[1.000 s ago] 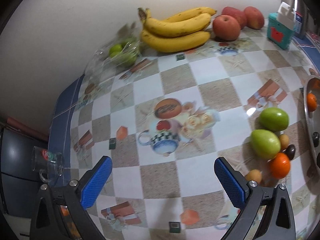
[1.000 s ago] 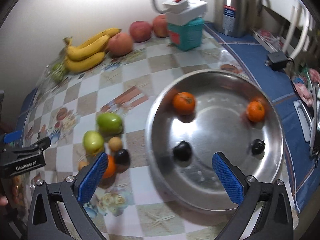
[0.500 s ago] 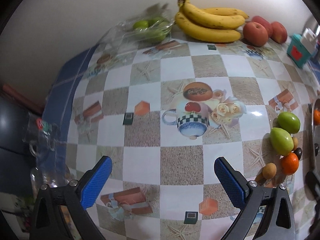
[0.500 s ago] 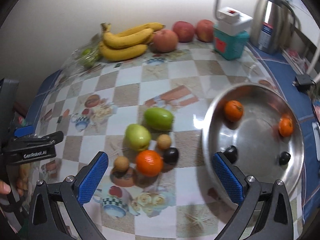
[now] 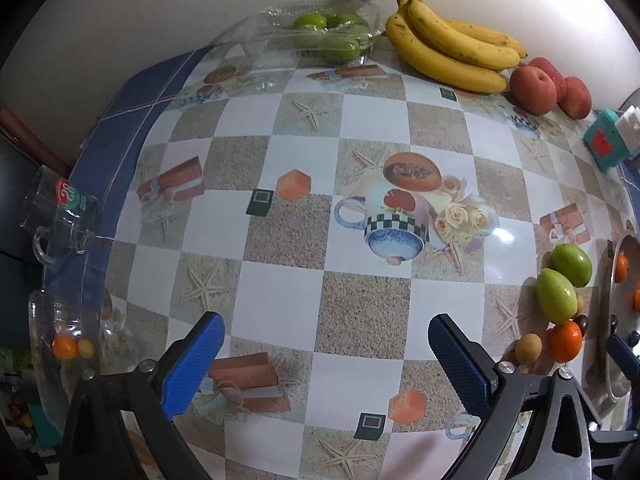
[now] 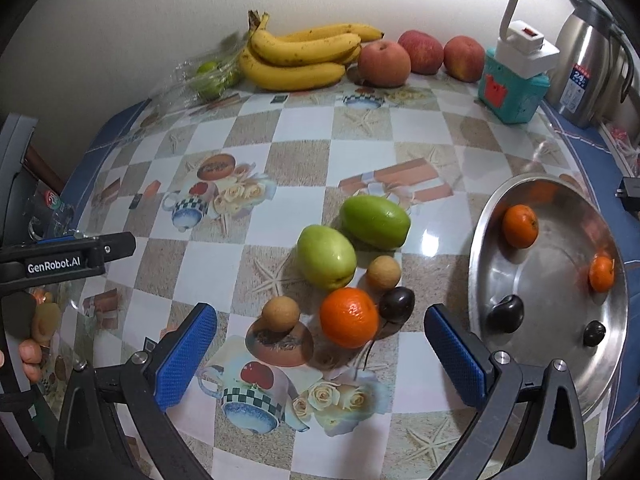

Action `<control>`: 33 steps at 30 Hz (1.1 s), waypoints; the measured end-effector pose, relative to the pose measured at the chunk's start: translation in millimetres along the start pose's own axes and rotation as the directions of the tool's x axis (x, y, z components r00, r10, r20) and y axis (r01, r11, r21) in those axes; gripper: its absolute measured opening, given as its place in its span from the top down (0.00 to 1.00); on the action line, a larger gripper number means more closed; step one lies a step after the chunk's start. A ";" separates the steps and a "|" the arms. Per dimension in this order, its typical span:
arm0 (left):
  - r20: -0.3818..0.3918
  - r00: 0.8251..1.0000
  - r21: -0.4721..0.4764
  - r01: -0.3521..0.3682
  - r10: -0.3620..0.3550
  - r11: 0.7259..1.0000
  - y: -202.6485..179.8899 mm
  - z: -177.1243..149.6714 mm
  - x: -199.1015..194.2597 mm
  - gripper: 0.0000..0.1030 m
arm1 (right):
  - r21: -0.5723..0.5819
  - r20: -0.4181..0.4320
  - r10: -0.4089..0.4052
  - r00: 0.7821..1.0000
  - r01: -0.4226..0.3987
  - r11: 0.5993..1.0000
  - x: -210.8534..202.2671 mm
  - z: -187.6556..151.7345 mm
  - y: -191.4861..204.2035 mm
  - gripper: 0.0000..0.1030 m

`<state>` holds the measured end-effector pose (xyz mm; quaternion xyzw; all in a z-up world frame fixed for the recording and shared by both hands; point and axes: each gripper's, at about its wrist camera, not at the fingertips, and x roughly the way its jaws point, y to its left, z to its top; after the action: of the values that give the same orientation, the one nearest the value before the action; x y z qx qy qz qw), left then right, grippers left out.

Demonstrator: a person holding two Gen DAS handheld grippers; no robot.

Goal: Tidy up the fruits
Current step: 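Lower both open tools toward the small brown kiwis in the pile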

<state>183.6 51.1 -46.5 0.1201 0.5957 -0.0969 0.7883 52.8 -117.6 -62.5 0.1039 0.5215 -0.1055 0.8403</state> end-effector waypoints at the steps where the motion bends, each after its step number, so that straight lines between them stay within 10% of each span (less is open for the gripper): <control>1: -0.003 1.000 0.008 0.000 0.000 1.000 -2.0 -0.3 0.9 0.00 | -0.007 -0.008 -0.002 1.000 0.002 1.000 2.3 -0.6 1.5 0.00; 33: -0.096 0.975 0.005 0.203 -0.201 0.979 -54.9 -11.4 18.3 0.01 | 0.132 -0.014 -0.034 0.999 0.035 0.991 8.0 -2.3 -29.6 0.22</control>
<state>161.9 2.1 -71.2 0.0693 0.6410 -0.1751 0.7441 45.8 -145.8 -72.6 0.1510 0.5200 -0.1539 0.8265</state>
